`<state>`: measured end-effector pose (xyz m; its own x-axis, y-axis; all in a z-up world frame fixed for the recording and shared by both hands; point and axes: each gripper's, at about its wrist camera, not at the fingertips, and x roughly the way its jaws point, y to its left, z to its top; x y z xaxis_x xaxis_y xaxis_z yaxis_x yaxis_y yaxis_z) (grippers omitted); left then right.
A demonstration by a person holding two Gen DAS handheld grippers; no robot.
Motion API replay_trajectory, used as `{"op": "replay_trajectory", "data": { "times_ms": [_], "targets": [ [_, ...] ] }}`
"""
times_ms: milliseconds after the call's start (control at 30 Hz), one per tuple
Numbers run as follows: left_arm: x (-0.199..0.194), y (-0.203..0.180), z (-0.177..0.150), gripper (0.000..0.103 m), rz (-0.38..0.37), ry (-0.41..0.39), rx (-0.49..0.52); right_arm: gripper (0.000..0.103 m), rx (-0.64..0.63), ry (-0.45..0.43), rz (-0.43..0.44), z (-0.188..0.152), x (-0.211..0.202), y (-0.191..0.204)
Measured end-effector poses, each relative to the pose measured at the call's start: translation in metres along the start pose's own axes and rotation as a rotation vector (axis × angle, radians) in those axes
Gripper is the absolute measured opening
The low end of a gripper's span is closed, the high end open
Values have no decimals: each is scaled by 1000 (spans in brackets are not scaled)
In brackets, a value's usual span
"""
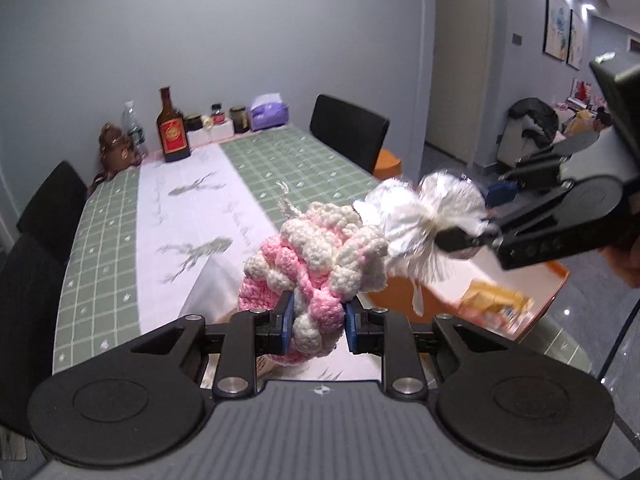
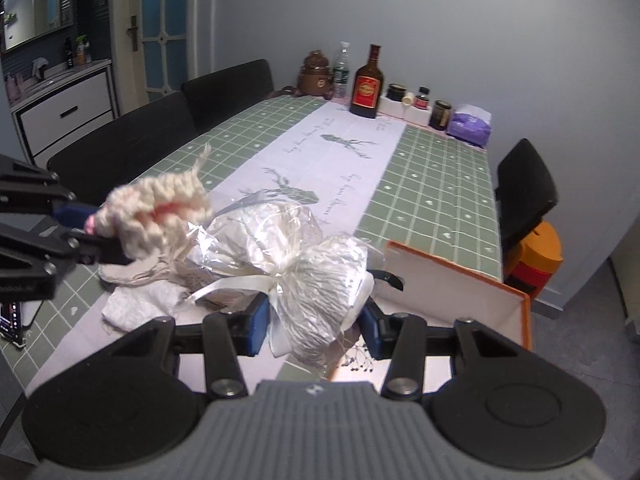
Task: Organize soft objects
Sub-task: 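Carry the pink crochet piece and plastic bag into the orange box and release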
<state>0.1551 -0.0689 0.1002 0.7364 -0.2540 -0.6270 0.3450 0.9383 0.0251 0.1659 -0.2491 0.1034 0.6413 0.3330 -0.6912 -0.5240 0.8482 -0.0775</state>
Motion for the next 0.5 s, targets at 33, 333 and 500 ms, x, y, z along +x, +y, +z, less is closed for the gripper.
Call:
{"op": "replay_trajectory", "data": {
  "times_ms": [33, 333, 500],
  "targets": [
    [0, -5, 8, 28, -16, -6, 5, 46, 6, 2, -12, 0, -3, -6],
    [44, -67, 57, 28, -88, 12, 38, 46, 86, 67, -147, -12, -5, -75],
    [96, -101, 63, 28, -131, 107, 77, 46, 133, 162, -180, -36, 22, -112]
  ]
}}
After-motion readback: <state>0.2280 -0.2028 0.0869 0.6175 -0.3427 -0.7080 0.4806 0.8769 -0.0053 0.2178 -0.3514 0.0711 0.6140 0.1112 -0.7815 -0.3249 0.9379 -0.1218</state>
